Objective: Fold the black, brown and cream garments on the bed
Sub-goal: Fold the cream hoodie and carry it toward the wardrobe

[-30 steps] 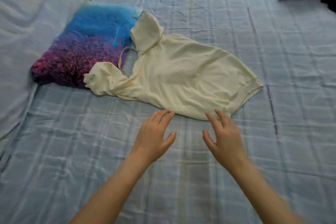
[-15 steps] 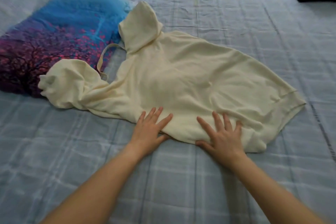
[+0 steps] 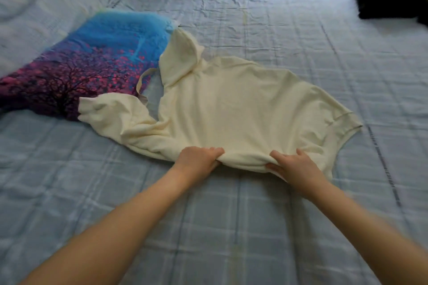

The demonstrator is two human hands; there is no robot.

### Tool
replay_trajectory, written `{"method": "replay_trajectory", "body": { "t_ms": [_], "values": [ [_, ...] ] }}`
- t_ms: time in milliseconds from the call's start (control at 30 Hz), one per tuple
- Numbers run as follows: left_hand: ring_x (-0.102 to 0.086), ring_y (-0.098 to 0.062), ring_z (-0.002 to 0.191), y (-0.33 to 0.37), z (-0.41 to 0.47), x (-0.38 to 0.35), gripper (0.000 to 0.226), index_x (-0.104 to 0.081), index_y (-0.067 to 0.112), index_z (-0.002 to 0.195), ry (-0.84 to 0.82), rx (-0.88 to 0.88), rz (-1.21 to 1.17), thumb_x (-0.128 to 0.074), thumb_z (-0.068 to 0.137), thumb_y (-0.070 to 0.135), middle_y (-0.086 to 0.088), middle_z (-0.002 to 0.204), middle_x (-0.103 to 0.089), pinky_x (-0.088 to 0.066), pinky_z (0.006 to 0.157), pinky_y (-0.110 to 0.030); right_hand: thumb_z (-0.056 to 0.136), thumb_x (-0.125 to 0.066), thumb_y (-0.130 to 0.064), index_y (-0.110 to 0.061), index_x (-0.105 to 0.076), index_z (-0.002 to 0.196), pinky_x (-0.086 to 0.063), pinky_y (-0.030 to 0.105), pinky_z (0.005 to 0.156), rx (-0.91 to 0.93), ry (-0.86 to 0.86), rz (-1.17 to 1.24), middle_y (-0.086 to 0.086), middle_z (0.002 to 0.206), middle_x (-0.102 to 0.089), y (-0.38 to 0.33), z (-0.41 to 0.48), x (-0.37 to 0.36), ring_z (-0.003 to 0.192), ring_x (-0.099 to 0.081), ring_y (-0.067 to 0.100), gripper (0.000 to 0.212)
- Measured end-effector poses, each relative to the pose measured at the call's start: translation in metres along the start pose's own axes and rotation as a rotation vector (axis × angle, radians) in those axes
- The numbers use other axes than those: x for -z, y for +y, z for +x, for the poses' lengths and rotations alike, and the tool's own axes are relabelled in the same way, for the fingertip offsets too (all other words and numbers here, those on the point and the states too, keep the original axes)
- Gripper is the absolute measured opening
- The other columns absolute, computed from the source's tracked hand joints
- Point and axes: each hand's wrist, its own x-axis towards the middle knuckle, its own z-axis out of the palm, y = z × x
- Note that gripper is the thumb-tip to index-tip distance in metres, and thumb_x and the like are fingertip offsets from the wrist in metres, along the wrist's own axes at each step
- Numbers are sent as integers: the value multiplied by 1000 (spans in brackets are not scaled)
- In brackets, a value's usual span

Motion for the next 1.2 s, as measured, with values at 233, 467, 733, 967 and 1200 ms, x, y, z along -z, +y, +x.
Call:
{"method": "replay_trajectory", "body": {
  "t_ms": [233, 467, 733, 967, 1200],
  "values": [
    [-66, -23, 55, 156, -108, -2, 27, -64, 25, 91, -168, -229, 143, -74, 72, 42, -2, 73, -67, -34, 41, -26, 89, -63, -45, -12, -66, 66, -55, 31, 57, 195, 29, -92, 2, 52, -63, 32, -182, 38, 43, -59, 22, 40],
    [-47, -7, 29, 328, -212, -28, 21, -69, 25, 70, -394, -447, 165, -67, 55, 40, 5, 39, -50, -14, 38, -21, 107, -18, -48, -15, -77, 62, -58, 44, 55, 287, 52, -127, 0, 71, -74, 75, -389, 52, 54, -68, 16, 80],
    [-65, -29, 95, 315, -149, -10, 32, -65, 17, 105, -86, -454, -124, -45, 97, 41, -6, 107, -68, -53, 76, -36, 100, -29, -56, -19, -68, 126, -56, 29, 86, -90, -171, 136, 3, 129, -66, 49, -364, 75, 108, -67, 15, 59],
    [-21, -32, 147, 189, -9, 15, 69, -32, 20, 151, 214, -50, 109, -53, 91, 46, -12, 159, -27, -14, 117, -51, 94, -35, -37, -15, -45, 147, -37, 61, 107, -277, 104, 176, 11, 154, -40, -10, -198, 39, 140, -39, 39, 58],
    [0, -47, 146, 85, 37, -20, 82, -7, 45, 152, -123, 296, -8, -43, 83, 73, -7, 164, 7, -8, 111, -68, 98, -23, -55, -44, -5, 155, -9, 74, 110, -416, -141, 61, -3, 166, -6, -21, -83, -30, 152, 0, 36, 61]
  ]
}}
